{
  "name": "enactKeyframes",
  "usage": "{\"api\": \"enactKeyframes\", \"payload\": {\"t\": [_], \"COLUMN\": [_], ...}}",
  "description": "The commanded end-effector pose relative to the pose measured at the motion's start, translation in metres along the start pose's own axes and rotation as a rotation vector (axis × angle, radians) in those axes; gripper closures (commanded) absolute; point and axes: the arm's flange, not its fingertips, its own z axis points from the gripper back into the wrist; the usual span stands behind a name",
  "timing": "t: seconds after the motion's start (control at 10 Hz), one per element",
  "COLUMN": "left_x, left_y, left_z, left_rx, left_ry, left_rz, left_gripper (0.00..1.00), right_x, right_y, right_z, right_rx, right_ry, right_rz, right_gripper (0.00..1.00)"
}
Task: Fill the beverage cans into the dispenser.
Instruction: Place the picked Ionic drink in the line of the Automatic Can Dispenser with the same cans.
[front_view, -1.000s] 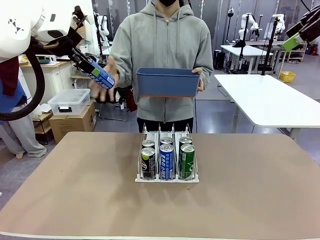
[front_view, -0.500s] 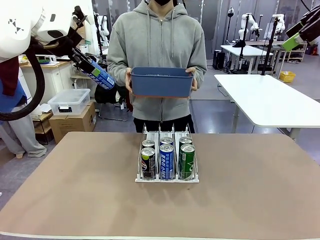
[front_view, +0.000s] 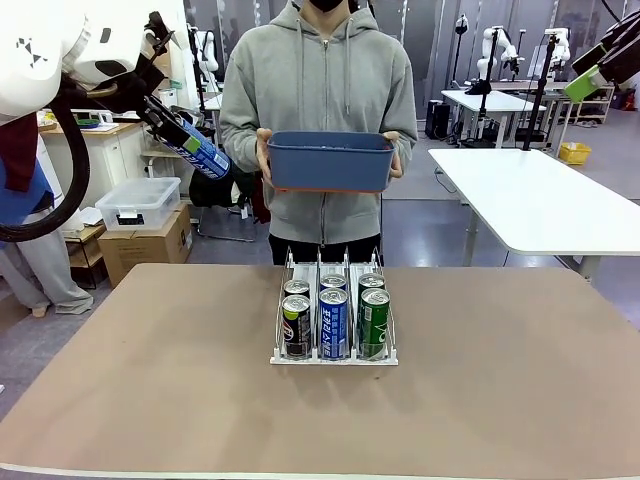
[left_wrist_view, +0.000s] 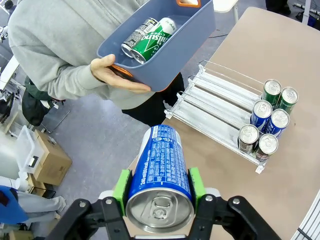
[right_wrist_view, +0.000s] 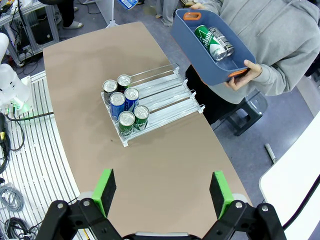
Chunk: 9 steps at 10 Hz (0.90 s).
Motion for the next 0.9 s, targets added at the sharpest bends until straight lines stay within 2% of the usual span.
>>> {"api": "enactKeyframes", "payload": {"t": [0.0, 0.6, 0.7, 0.8], "left_x": [-0.0005, -0.0005, 0.0, 0.0], "left_y": [0.0036, 0.0036, 0.0, -0.0005], "left_z": [0.0019, 0.0019, 0.0, -0.0032], "left_rx": [0.003, 0.003, 0.0, -0.029], "left_ry": [-0.003, -0.003, 0.0, 0.064], "left_rz": [-0.008, -0.008, 0.0, 0.035], "left_gripper": [0.57, 0.57, 0.43, 0.43], "right_x": [-0.0002, -0.0002, -0.0002, -0.0002], "right_y": [-0.0003, -0.0003, -0.0003, -0.0003], "right_z": [-0.0012, -0.0012, -0.0012, -0.0012], "right_rx": [0.002, 0.002, 0.002, 0.002], "right_ry": [0.001, 0.001, 0.001, 0.001], "right_rz": [0.006, 0.006, 0.006, 0.006], "right_gripper": [0.0, 0.0, 0.0, 0.0]}}
